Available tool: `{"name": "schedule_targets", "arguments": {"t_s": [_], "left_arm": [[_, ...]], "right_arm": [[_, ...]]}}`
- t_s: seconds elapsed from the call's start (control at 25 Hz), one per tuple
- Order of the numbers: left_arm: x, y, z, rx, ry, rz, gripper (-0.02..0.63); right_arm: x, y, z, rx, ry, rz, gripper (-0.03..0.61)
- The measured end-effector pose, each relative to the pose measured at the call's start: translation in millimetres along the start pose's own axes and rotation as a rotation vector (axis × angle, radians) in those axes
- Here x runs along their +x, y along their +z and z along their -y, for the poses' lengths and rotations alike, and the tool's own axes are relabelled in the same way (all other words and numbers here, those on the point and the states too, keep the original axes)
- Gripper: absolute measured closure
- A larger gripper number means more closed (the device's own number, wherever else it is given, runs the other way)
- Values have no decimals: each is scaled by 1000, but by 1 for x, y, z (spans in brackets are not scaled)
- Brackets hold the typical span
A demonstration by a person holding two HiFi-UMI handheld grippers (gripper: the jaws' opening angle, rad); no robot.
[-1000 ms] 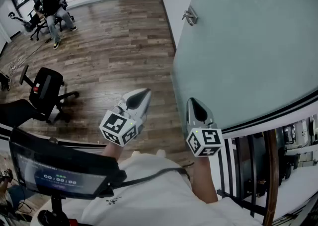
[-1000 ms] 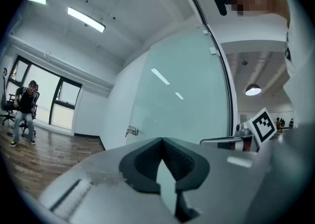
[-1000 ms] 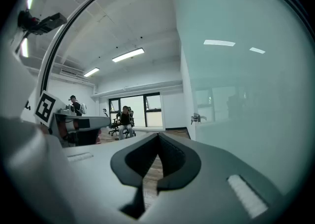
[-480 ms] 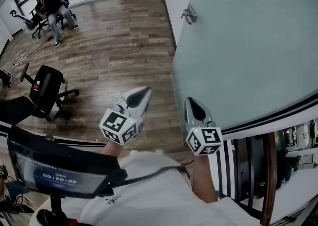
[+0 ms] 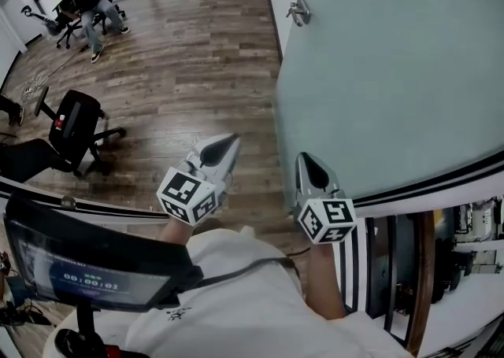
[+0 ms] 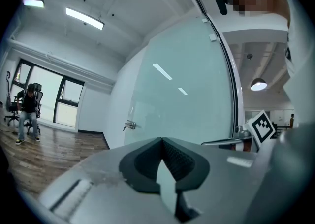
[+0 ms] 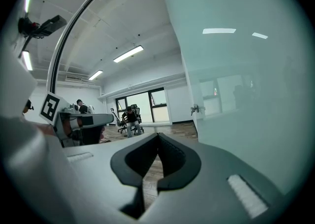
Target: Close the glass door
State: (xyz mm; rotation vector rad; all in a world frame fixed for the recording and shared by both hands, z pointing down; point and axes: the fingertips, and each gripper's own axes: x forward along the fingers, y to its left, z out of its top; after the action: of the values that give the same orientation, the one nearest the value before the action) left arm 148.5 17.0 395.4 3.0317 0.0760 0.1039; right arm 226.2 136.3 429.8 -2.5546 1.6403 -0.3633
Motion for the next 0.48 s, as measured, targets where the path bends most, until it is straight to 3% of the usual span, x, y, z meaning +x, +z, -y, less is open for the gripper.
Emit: {"name": "schedule_targets", "arguments": {"t_s": [0.48], "left_arm": [[23, -6, 13, 14, 0, -24, 612]], "right_arm": [[-4, -9, 33, 23, -9, -29, 569]]}}
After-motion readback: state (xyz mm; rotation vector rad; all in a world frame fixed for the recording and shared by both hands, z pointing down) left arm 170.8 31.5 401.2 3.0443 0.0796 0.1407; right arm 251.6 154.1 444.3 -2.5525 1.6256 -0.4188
